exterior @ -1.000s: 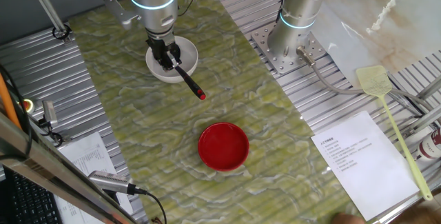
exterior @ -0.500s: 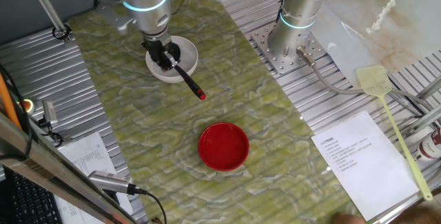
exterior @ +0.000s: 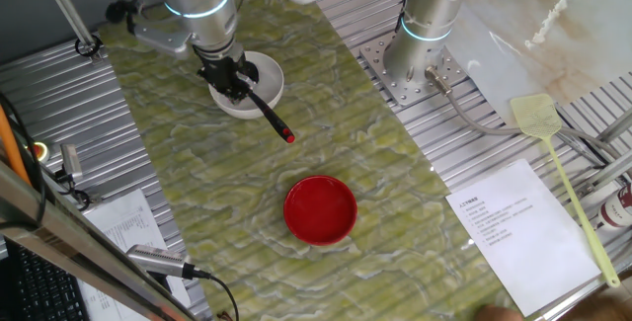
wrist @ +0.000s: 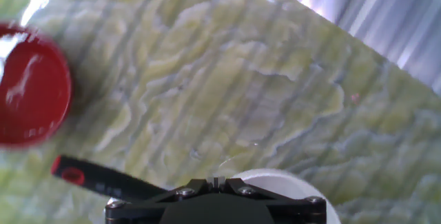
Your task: Scoop water with a large spoon from one bowl to another
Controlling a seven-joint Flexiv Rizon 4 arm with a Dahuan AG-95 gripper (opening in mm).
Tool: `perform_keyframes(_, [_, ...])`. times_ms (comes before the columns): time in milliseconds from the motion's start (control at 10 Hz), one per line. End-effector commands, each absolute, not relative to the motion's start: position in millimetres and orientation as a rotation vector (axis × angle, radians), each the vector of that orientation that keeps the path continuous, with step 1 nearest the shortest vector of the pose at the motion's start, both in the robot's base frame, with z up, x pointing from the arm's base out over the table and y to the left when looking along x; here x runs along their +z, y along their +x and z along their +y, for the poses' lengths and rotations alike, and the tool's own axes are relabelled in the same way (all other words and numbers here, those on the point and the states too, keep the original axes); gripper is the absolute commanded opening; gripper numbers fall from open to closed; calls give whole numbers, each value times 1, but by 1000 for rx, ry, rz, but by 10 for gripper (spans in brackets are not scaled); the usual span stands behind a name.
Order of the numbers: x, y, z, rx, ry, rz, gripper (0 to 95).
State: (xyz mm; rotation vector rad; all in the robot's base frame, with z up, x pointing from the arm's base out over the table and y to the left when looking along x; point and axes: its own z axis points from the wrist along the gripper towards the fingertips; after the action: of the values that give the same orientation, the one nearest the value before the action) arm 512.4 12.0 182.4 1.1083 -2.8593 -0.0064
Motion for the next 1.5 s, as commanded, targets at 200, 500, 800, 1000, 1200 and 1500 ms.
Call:
perform_keyframes(200, [175,513,24,-81,1544,-2675,190])
perform_keyframes(500, [164,506,32,-56,1761,-2523,190])
perform_keyframes(800, [156,497,36,-70,1873,-2449,190])
perform_keyframes(1000, [156,486,35,-75,1952,-2389,190])
perform_keyframes(1200, [154,478,34,-90,2017,-2348,190])
perform_keyframes(1500, [153,471,34,-111,2101,-2283,380])
